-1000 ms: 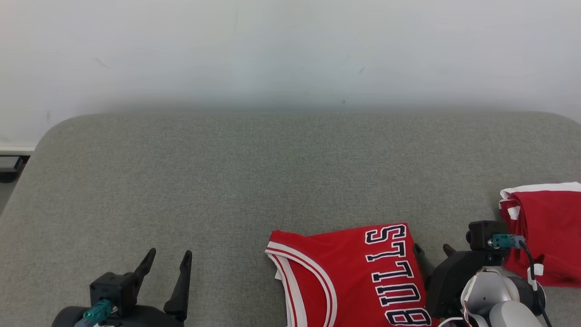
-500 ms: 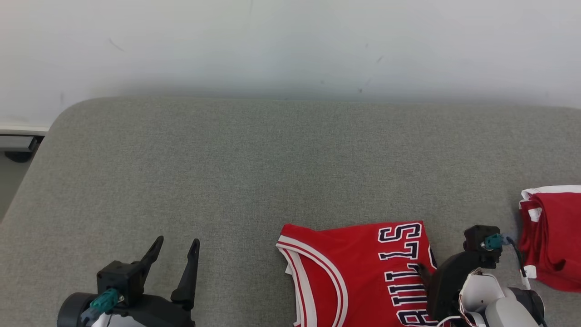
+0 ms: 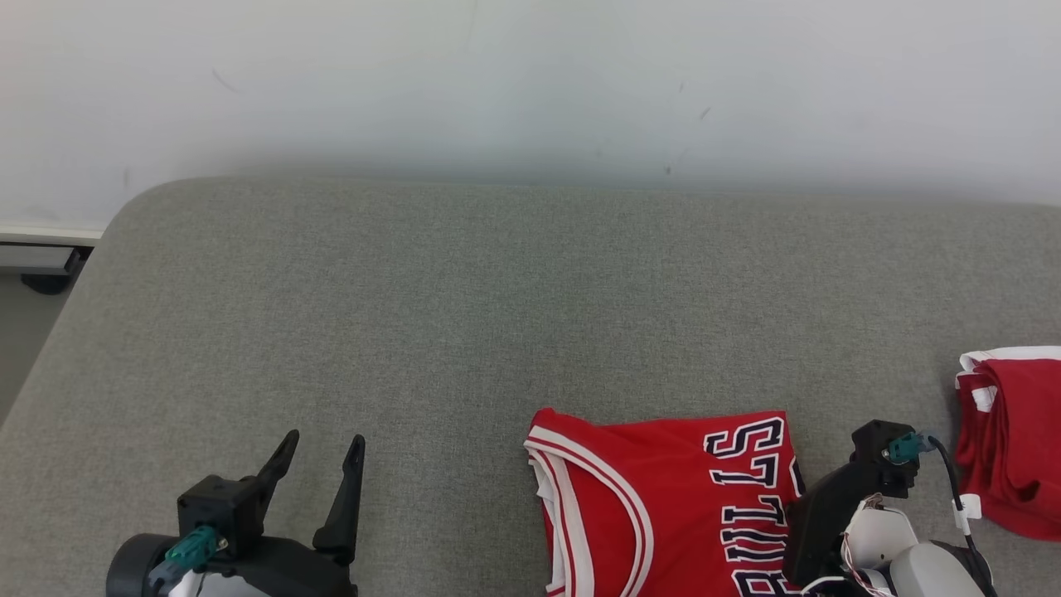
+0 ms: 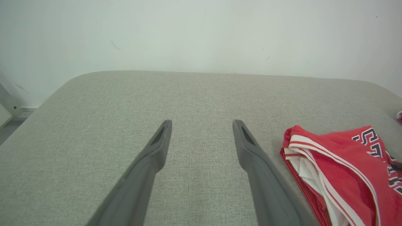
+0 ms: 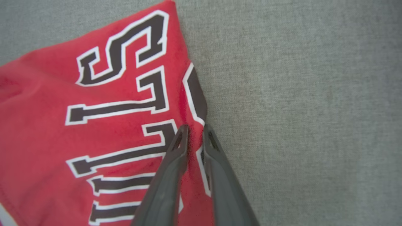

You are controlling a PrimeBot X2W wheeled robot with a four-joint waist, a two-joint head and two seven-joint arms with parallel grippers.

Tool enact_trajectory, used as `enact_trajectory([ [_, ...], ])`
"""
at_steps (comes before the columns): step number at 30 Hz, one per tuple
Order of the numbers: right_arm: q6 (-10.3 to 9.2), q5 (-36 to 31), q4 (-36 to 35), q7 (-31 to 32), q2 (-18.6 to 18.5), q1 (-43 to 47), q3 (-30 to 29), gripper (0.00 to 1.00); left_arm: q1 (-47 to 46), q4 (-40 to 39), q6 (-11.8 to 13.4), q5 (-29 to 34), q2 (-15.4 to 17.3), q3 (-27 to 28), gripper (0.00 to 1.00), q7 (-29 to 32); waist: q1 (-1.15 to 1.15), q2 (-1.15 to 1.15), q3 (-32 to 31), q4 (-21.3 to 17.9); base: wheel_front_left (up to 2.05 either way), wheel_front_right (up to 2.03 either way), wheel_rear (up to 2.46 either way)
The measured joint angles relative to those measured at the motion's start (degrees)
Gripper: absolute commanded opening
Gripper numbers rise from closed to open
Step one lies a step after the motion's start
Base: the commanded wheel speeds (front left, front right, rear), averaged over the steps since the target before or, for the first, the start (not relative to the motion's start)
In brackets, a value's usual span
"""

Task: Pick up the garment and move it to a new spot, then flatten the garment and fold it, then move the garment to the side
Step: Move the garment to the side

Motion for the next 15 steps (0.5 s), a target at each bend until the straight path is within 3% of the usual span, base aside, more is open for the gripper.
enact_trajectory([
  [9, 0.00, 0.31, 1.35, 0.24, 0.08, -1.20, 0.19, 0.00, -0.14, 0.73, -0.01, 0.00, -0.04, -0.12, 1.00, -0.12, 0.00, 0.00, -0.77, 0.26, 0.00, 0.00, 0.00],
  [15, 0.00, -1.60, -1.62, -0.86, -1.38, -4.04, 0.26, 0.00, 0.17, 1.12, 0.00, 0.00, -0.02, -0.04, 1.00, -0.37, 0.00, 0.00, -1.78, 0.06, 0.00, 0.00, 0.00],
])
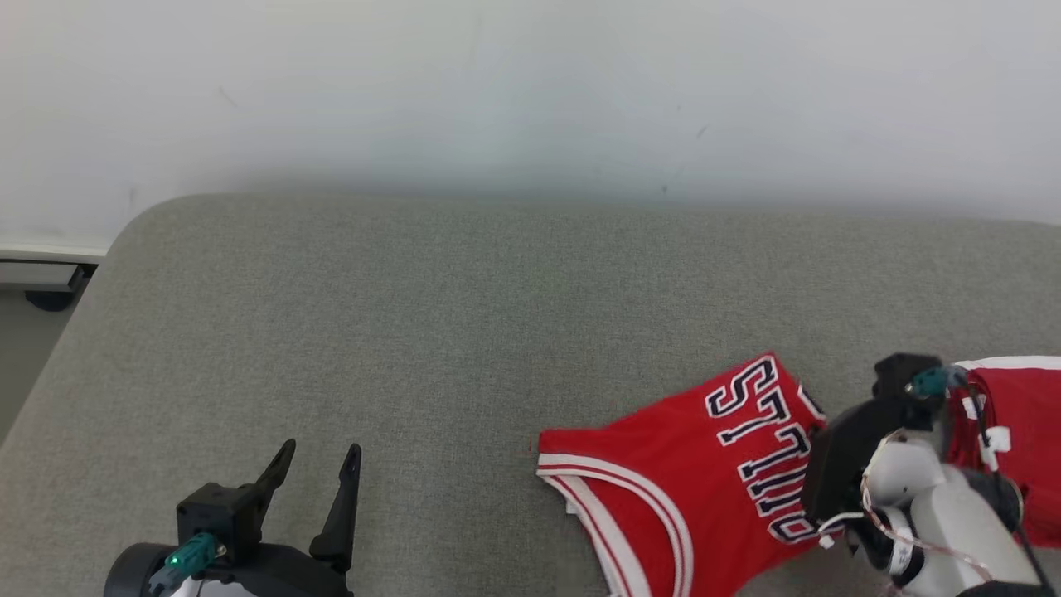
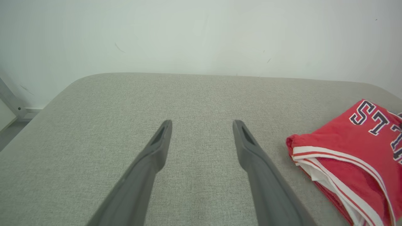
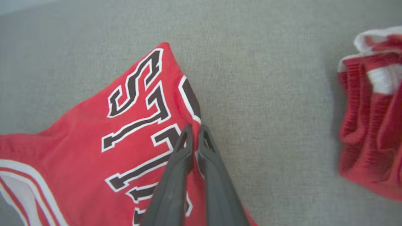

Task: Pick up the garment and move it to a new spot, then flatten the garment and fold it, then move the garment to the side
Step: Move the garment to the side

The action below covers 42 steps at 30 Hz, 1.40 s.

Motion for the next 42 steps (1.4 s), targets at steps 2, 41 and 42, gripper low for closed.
enact_trajectory([
  [2, 0.00, -0.57, -1.38, -0.40, -1.42, -1.90, -0.40, 0.00, 0.30, 0.00, 0.01, -0.02, 0.07, 0.13, 1.00, -0.03, 0.00, 0.00, -0.30, -0.30, 0.00, 0.00, 0.00],
  [41, -0.01, -9.25, -25.16, 4.76, -6.66, -1.71, -22.41, 0.00, 1.14, -1.83, 0.03, -0.07, 0.37, 0.47, 1.00, 0.02, 0.00, 0.00, 1.15, -4.25, 0.00, 0.00, 0.00],
  [42, -0.01, -9.29, -25.54, 5.00, -6.66, -1.70, -22.87, 0.00, 1.14, -1.87, 0.04, -0.07, 0.38, 0.47, 1.00, 0.02, 0.00, 0.00, 1.21, -4.28, 0.00, 0.00, 0.00],
])
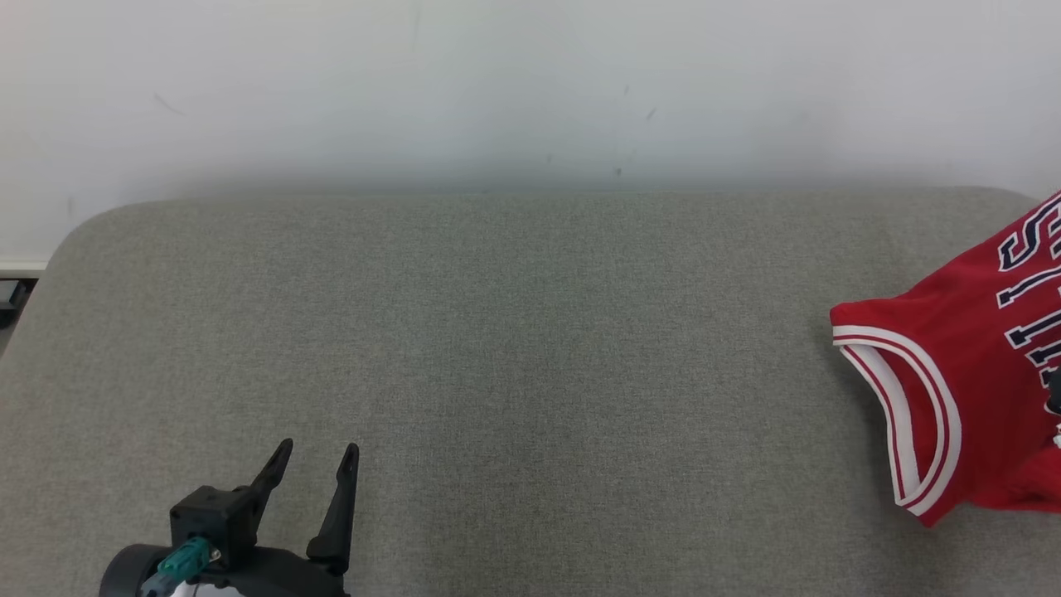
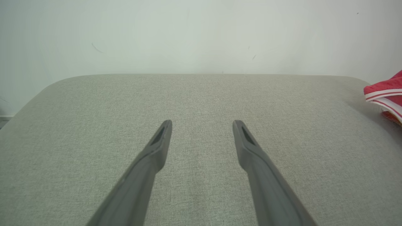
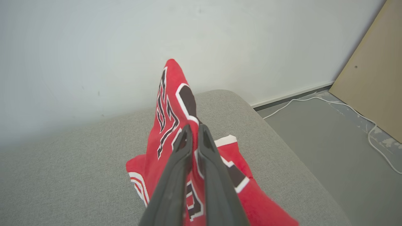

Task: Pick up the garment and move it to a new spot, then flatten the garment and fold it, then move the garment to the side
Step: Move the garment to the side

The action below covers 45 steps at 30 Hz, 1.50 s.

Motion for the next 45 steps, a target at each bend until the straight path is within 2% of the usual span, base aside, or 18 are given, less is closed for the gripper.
enact_trajectory([
  [5, 0.01, -0.76, -1.18, 0.68, 0.15, 0.20, -1.14, 0.00, -0.03, -0.22, -0.01, 0.01, 0.22, 0.01, 1.00, 0.30, 0.00, 0.00, 0.34, -0.25, 0.00, 0.00, 0.00],
  [9, 0.00, -1.38, 1.08, 0.73, -0.27, 0.23, -3.14, 0.00, -0.16, -0.25, -0.03, 0.01, 0.44, -0.07, 1.00, 0.37, 0.00, 0.00, 0.68, -0.43, 0.00, 0.00, 0.00],
  [15, 0.00, -4.35, 6.10, -0.19, -1.67, 0.29, -6.35, 0.00, -1.24, -1.16, -0.52, 0.10, 1.10, -0.18, 1.00, 0.87, 0.00, 0.00, 1.46, -0.25, 0.00, 0.00, 0.00],
  [23, 0.01, -8.59, 12.27, -3.90, -4.90, -0.43, -6.28, 0.00, -1.35, -2.90, -0.60, 0.68, 2.03, -0.71, 1.00, 1.91, 0.00, 0.00, 3.48, -0.06, 0.00, 0.00, 0.00],
  [31, 0.01, -13.47, 19.50, -7.61, -5.76, -3.49, -7.69, 0.00, -3.76, -4.34, -1.12, 1.24, 2.22, -1.66, 1.00, 3.10, 0.01, 0.00, 6.66, 0.66, 0.00, 0.00, 0.00],
  [32, 0.01, -14.43, 20.27, -8.17, -5.90, -3.59, -8.20, 0.27, -4.02, -4.48, -1.24, 1.31, 2.22, -1.77, 1.00, 3.11, 0.01, 0.00, 7.08, 0.80, 0.00, 0.00, 0.00],
  [33, 0.01, -14.97, 21.12, -8.44, -6.04, -3.66, -8.95, 0.21, -4.54, -4.58, -1.56, 1.38, 2.20, -1.88, 1.00, 3.33, 0.00, 0.00, 7.49, 0.97, 0.00, 0.00, 0.00],
  [34, 0.01, -15.27, 21.82, -8.51, -6.08, -3.65, -9.75, 0.30, -4.98, -4.87, -1.56, 1.51, 2.19, -1.90, 1.00, 3.35, 0.01, 0.00, 7.90, 1.16, 0.00, 0.00, 0.00],
  [35, 0.01, -15.60, 22.50, -8.84, -6.06, -3.65, -10.62, 1.00, -5.34, -5.01, -1.55, 1.52, 2.16, -1.90, 1.00, 3.36, 0.01, 0.00, 8.30, 1.37, 0.00, 0.00, 0.00],
  [45, 0.01, -17.38, 28.29, -14.93, -5.16, -9.71, -9.38, 1.00, -6.34, -4.22, -1.47, 1.52, 1.98, -1.38, 1.00, 3.53, 0.01, 0.01, 11.06, 2.08, 0.00, 0.00, 0.00],
])
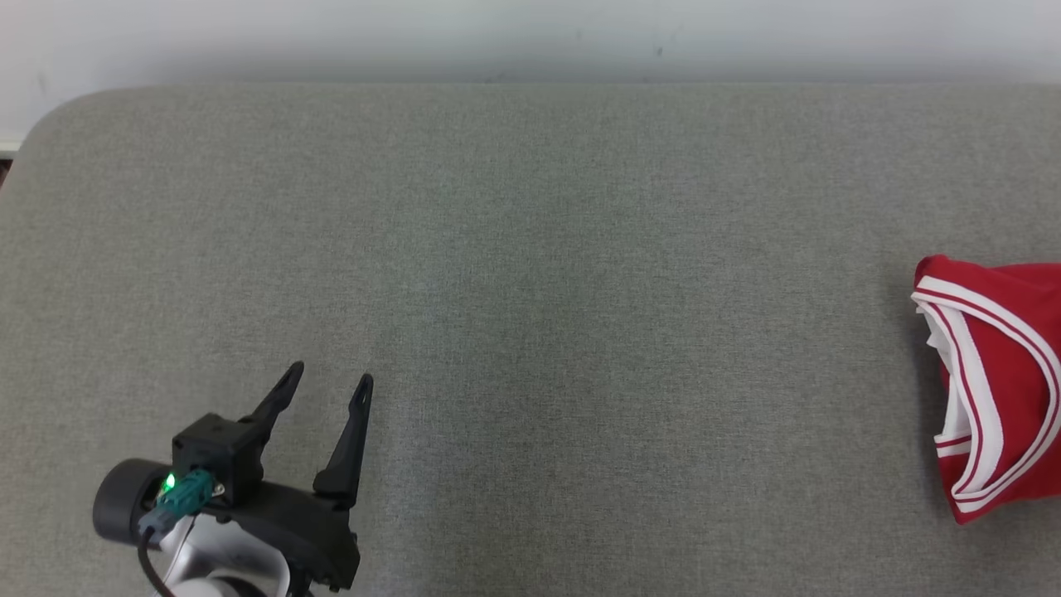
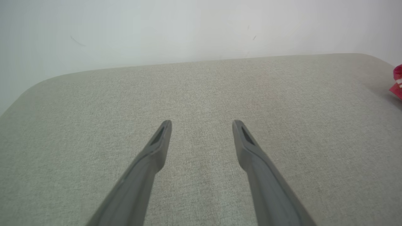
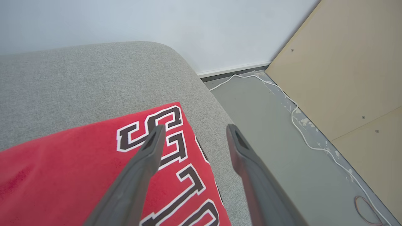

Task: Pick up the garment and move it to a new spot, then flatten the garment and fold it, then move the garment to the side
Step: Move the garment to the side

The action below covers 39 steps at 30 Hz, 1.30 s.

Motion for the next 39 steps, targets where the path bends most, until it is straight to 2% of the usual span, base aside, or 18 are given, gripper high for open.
enact_trajectory([
  [5, 0.30, 1.04, 1.81, -4.92, 0.11, -2.41, 1.43, 1.00, -2.05, 1.23, 0.00, 0.00, -0.99, -0.09, 1.00, -0.36, 0.00, 0.00, -1.12, -0.31, 0.00, 0.00, 0.00],
  [8, 4.70, 3.74, 2.44, -9.27, 0.38, -3.31, 4.07, 1.00, -2.07, 2.56, 0.02, -0.12, -1.32, 0.47, 1.00, -1.16, -0.01, 0.00, -2.23, -0.48, 0.00, 0.00, 0.00],
  [10, 8.34, 5.81, 3.25, -12.11, 0.77, -3.97, 5.56, 1.00, -2.07, 3.18, 0.18, -0.45, -1.53, 1.01, 1.00, -1.66, -0.01, -0.01, -3.14, -0.62, 0.00, 0.00, 0.00],
  [12, 10.68, 7.21, 3.63, -14.81, 1.76, -4.29, 6.50, 1.00, -2.07, 4.26, 0.54, -0.87, -2.11, 1.85, 1.00, -2.69, -0.01, 0.00, -4.17, -0.78, 0.00, 0.00, 0.00],
  [16, 13.57, 9.71, 3.43, -19.16, 5.23, -3.20, 7.90, 1.00, -2.01, 6.11, 0.74, -1.90, -3.12, 3.25, 1.00, -4.54, -0.02, -0.01, -6.63, -1.17, 0.00, 0.00, 0.00],
  [21, 14.38, 10.73, 1.21, -23.36, 8.45, 2.61, 11.04, 1.00, -0.67, 8.21, 1.54, -2.70, -4.05, 5.38, 1.00, -5.80, -0.02, -0.01, -10.22, -1.78, 0.00, 0.00, 0.00],
  [27, 14.38, 12.83, -3.74, -25.73, 12.96, 9.83, 14.82, 1.00, 3.29, 8.95, 1.77, -4.22, -3.86, 6.02, 1.00, -6.84, -0.02, -0.02, -14.48, -2.61, 0.00, 0.00, 0.00],
  [34, 14.39, 15.74, -6.95, -26.38, 12.80, 15.91, 17.50, 1.00, 5.88, 9.15, 1.93, -4.27, -3.38, 7.06, 1.00, -7.58, -0.03, -0.02, -17.94, -3.92, 0.00, 0.00, 0.00],
  [39, 14.39, 18.18, -8.36, -26.50, 12.95, 19.04, 21.99, 1.00, 7.77, 9.15, 2.00, -4.63, -3.42, 8.25, 1.00, -7.92, -0.02, -0.02, -19.04, -4.77, 0.00, 0.00, 0.00],
])
